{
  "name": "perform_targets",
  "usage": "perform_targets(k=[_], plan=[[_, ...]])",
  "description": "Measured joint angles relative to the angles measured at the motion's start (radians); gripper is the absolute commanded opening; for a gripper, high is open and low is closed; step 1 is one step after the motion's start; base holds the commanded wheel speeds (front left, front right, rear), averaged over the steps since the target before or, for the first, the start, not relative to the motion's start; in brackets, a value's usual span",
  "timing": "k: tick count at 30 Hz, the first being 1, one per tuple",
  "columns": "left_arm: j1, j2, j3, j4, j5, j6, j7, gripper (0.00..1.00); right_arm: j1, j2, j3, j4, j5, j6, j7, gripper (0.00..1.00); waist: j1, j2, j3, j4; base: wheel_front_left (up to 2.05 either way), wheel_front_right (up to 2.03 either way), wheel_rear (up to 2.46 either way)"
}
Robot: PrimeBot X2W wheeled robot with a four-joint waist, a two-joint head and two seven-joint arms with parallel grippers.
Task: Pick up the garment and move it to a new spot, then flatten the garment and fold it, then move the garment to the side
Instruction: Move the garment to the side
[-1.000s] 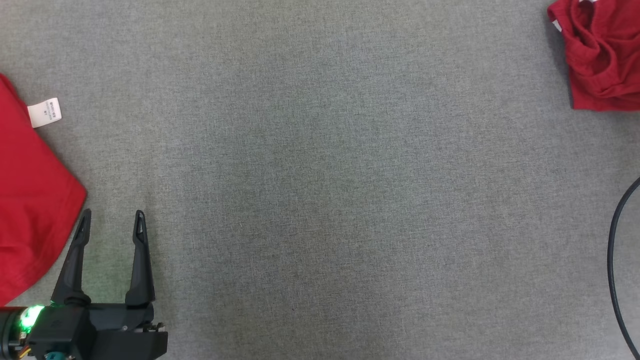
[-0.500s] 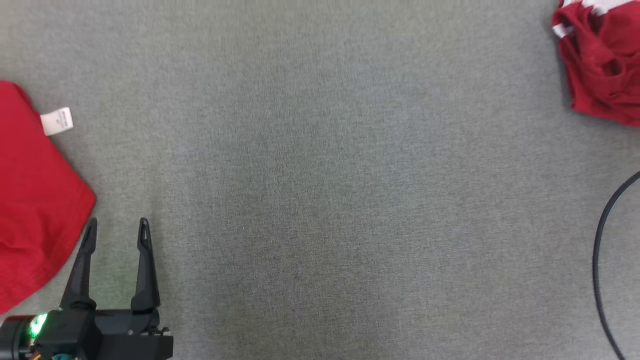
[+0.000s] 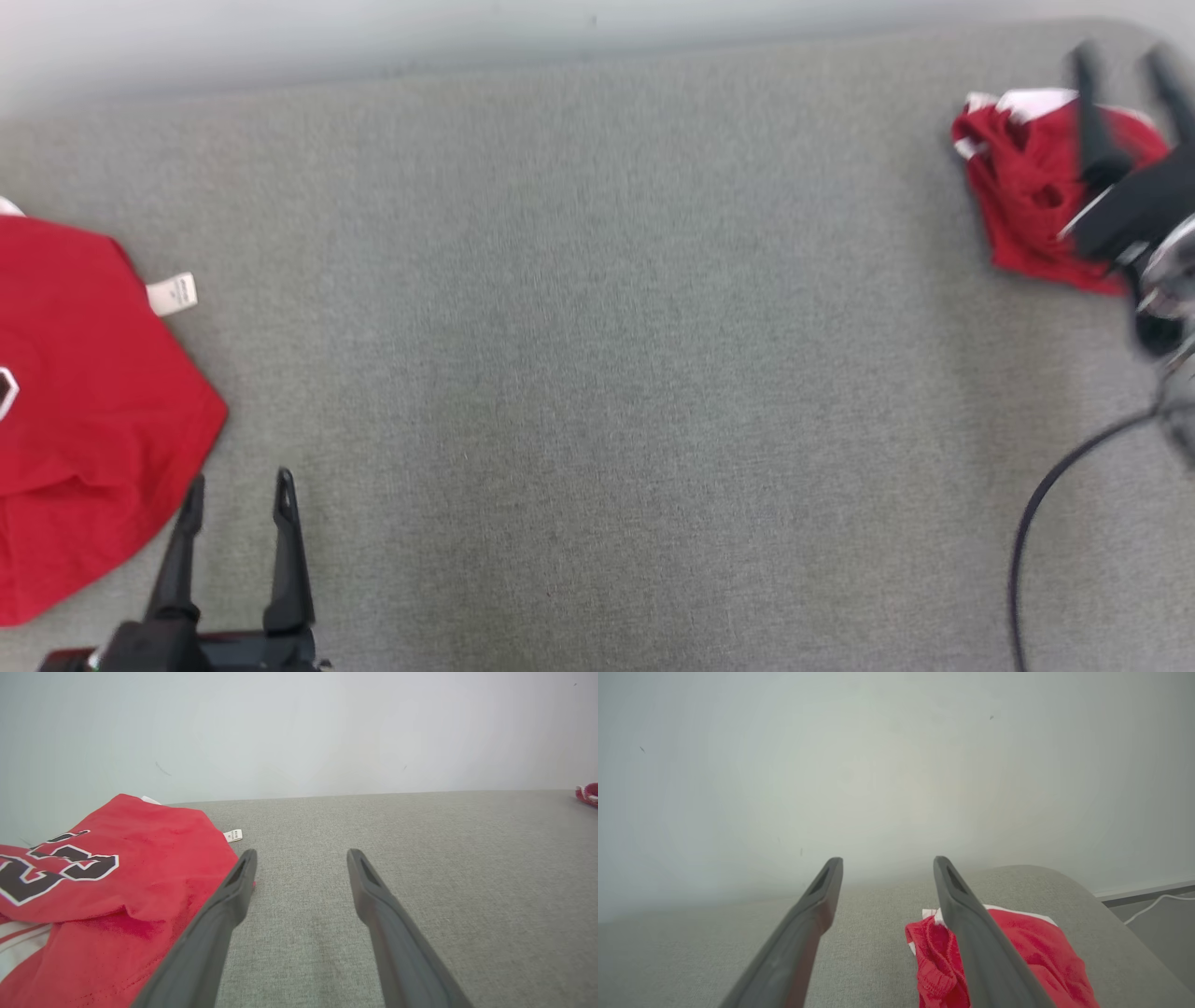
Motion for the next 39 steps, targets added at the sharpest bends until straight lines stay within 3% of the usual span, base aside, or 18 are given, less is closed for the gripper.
perform_targets(k=[23,28,31,39], plan=[[0.053,-0.034,-0.028,0.099,-0.039,-0.018,-0.004,1.0,0.732,0.346,-0.596,-0.433,-0.602,0.0,0.0,1.0,0.0,-0.0001,-0.205,0.029,0.0,0.0,0.0],[0.072,-0.038,-0.027,0.111,-0.043,-0.019,-0.004,1.0,0.821,0.382,-0.635,-0.486,-0.718,0.0,0.0,1.0,0.0,-0.0002,-0.242,0.043,0.0,0.0,0.0],[0.081,-0.04,-0.024,0.12,-0.044,-0.019,-0.004,1.0,0.897,0.446,-0.657,-0.512,-0.772,0.0,0.0,1.0,0.0,-0.0002,-0.272,0.052,0.0,0.0,0.0],[0.091,-0.042,-0.013,0.129,-0.044,-0.02,-0.004,1.0,1.006,0.494,-0.679,-0.591,-0.808,0.0,0.002,1.0,0.0,-0.0001,-0.299,0.064,0.0,0.0,0.0]])
